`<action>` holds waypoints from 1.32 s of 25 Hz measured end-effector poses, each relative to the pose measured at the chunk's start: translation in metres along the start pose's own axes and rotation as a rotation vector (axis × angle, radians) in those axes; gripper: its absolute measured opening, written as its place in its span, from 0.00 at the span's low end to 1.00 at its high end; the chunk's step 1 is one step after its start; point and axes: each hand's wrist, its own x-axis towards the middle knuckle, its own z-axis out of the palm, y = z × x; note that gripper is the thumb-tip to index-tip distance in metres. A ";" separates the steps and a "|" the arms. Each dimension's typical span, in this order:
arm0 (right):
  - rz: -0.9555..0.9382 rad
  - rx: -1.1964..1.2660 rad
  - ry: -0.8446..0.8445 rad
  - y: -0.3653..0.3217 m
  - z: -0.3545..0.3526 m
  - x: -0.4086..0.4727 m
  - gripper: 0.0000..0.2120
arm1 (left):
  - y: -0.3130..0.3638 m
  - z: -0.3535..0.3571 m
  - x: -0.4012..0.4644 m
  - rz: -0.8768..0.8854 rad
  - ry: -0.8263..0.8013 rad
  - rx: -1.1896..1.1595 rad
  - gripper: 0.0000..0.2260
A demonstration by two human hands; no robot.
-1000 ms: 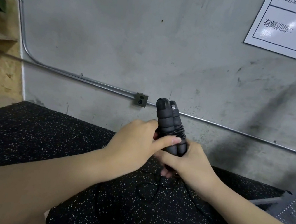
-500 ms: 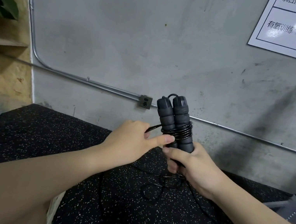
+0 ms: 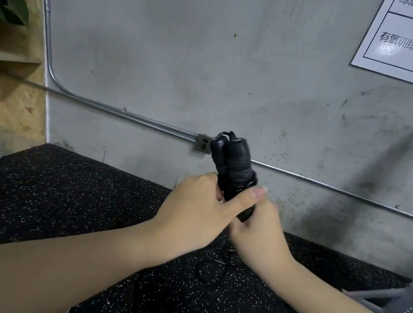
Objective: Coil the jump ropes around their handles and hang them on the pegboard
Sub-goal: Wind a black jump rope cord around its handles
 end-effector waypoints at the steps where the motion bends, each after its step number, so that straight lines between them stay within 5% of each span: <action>1: -0.001 -0.114 0.003 -0.003 0.002 0.000 0.05 | -0.003 -0.001 0.004 -0.007 0.009 -0.013 0.30; 4: -0.014 -0.194 -0.092 -0.019 -0.007 0.006 0.13 | -0.016 -0.005 0.022 -0.011 -0.064 -0.114 0.34; 7: 0.185 0.311 -0.441 -0.027 -0.032 0.027 0.19 | -0.025 -0.014 0.043 0.078 -0.221 -0.259 0.32; 10: 0.372 0.723 -0.591 -0.020 -0.042 0.036 0.10 | -0.027 -0.014 0.055 0.154 -0.339 -0.331 0.27; 12: 0.368 0.722 -0.500 -0.010 -0.041 0.037 0.05 | -0.031 -0.005 0.063 0.150 -0.360 -0.276 0.32; 14: 0.333 0.657 -0.384 0.006 -0.041 0.038 0.07 | -0.042 0.007 0.070 0.097 -0.367 -0.149 0.46; 16: 0.267 0.606 -0.320 0.023 -0.041 0.038 0.10 | -0.050 0.020 0.071 0.073 -0.374 -0.138 0.49; 26: 0.142 0.495 -0.021 0.080 0.004 0.034 0.11 | -0.070 0.059 0.064 0.110 -0.290 -0.061 0.20; 33: 0.141 0.454 0.003 0.079 0.013 0.009 0.15 | -0.073 0.053 0.053 0.090 -0.389 -0.195 0.15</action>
